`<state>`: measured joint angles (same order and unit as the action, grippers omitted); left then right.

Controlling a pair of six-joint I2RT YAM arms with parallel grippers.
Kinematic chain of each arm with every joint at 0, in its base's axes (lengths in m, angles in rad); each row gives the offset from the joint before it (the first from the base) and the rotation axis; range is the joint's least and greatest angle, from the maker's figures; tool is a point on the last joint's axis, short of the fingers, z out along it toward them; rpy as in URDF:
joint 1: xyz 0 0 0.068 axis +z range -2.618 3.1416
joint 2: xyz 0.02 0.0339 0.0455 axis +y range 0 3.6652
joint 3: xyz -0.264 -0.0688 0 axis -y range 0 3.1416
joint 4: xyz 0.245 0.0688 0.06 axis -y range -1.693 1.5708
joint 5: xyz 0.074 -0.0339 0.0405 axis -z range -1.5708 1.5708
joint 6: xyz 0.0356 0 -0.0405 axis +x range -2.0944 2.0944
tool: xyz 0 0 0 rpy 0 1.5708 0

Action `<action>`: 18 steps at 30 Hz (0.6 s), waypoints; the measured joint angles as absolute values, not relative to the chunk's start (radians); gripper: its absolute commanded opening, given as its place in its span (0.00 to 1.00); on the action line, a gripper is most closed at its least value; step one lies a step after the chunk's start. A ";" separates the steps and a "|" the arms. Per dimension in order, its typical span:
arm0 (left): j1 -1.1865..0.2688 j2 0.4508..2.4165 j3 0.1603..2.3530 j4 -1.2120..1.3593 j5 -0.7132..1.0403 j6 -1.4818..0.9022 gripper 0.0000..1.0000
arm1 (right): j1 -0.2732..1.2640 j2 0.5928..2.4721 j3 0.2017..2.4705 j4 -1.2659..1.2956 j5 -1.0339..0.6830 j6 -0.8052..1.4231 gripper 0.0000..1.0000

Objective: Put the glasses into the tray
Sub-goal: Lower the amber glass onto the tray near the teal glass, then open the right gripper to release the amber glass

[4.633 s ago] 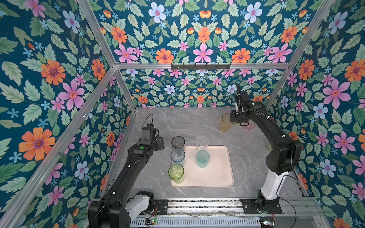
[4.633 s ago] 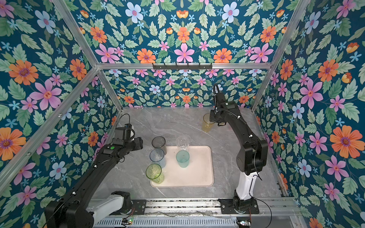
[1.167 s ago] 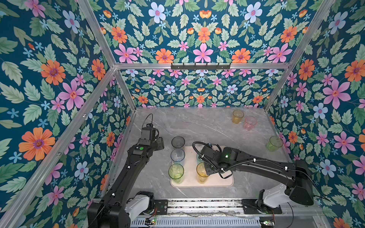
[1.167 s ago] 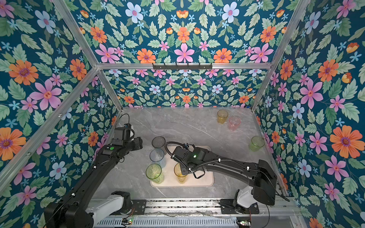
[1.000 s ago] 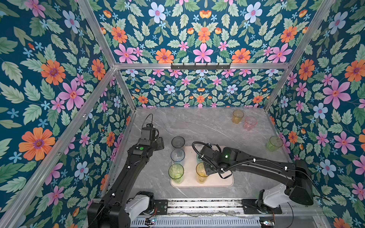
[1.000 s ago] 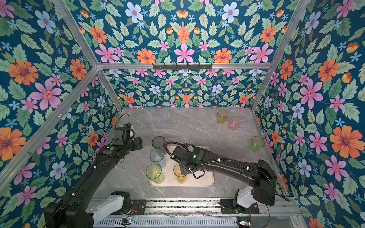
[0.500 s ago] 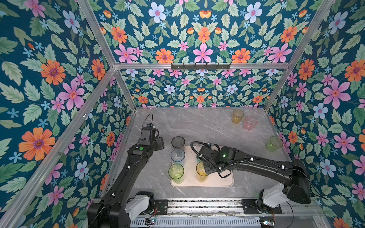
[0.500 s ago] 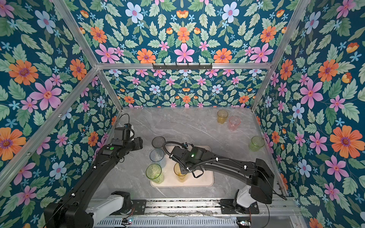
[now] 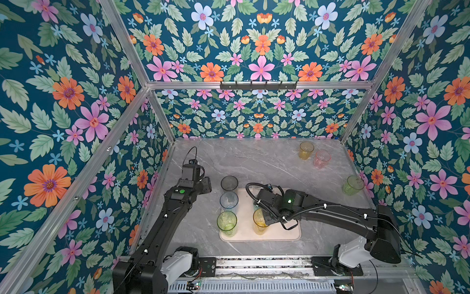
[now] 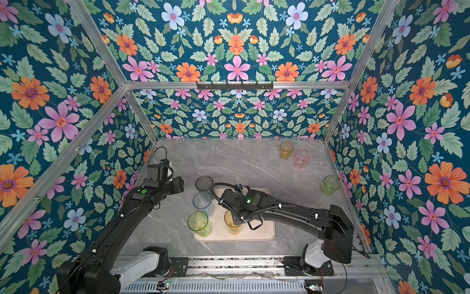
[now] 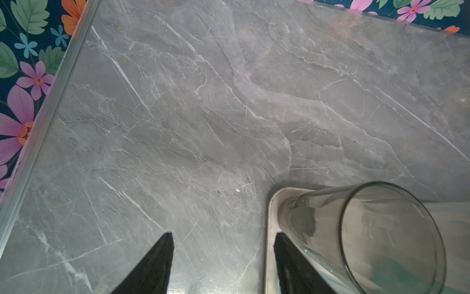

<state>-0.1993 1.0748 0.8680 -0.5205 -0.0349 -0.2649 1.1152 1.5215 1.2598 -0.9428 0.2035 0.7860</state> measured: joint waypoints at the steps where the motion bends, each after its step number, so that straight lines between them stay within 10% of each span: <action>1: -0.199 1.075 0.868 -0.521 -0.035 -0.265 0.66 | 1.115 1.520 1.258 -0.942 0.203 0.786 0.13; 18: -0.199 1.074 0.865 -0.521 -0.031 -0.265 0.66 | 1.114 1.444 1.230 -0.938 0.189 0.787 0.32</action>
<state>-0.1993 1.0744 0.8646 -0.5209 -0.0307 -0.2649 1.1145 1.4441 1.2301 -0.9379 0.1890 0.7872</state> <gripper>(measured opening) 0.663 0.319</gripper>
